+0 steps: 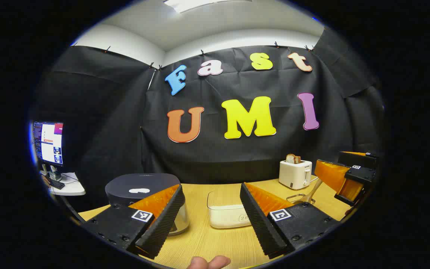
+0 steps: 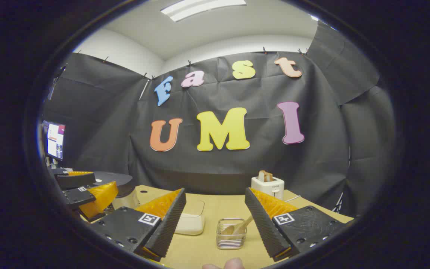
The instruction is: Close the left gripper, press the button to open the rice cooker; take a wooden spoon from the chopstick holder with the right hand, scoop a spoonful of rice and pour it into the rice cooker, then put the wooden spoon back into the chopstick holder.
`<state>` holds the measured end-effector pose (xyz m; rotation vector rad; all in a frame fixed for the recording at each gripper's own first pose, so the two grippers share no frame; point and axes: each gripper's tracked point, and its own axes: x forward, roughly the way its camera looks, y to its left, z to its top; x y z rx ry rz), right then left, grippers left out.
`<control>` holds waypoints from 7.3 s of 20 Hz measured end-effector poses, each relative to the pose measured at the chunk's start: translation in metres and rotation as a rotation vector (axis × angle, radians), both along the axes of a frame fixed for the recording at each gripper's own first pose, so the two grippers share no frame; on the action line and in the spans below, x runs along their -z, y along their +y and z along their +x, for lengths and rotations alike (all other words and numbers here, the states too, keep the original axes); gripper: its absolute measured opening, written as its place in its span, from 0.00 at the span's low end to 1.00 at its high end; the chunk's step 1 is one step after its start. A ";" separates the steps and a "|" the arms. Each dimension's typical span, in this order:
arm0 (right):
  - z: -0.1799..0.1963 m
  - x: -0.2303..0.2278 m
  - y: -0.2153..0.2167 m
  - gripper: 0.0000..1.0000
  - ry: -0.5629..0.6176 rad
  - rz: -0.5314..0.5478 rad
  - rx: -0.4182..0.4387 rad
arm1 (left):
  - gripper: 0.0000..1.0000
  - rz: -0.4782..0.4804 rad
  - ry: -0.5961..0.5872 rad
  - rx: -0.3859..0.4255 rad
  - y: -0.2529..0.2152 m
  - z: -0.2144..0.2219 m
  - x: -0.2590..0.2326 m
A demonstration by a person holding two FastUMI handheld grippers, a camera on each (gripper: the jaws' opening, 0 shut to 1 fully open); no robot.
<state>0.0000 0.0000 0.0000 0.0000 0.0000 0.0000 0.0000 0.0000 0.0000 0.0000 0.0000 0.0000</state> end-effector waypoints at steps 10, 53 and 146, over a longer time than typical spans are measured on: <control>0.001 0.000 0.007 0.94 -0.002 -0.010 -0.019 | 0.97 -0.017 -0.004 -0.013 0.006 -0.001 -0.002; 0.021 0.027 -0.034 0.95 0.045 0.116 -0.146 | 0.88 0.007 0.155 -0.332 0.105 -0.009 -0.026; 0.061 0.123 -0.073 0.96 0.309 0.073 0.007 | 0.99 0.058 -0.017 -0.103 0.056 -0.002 -0.005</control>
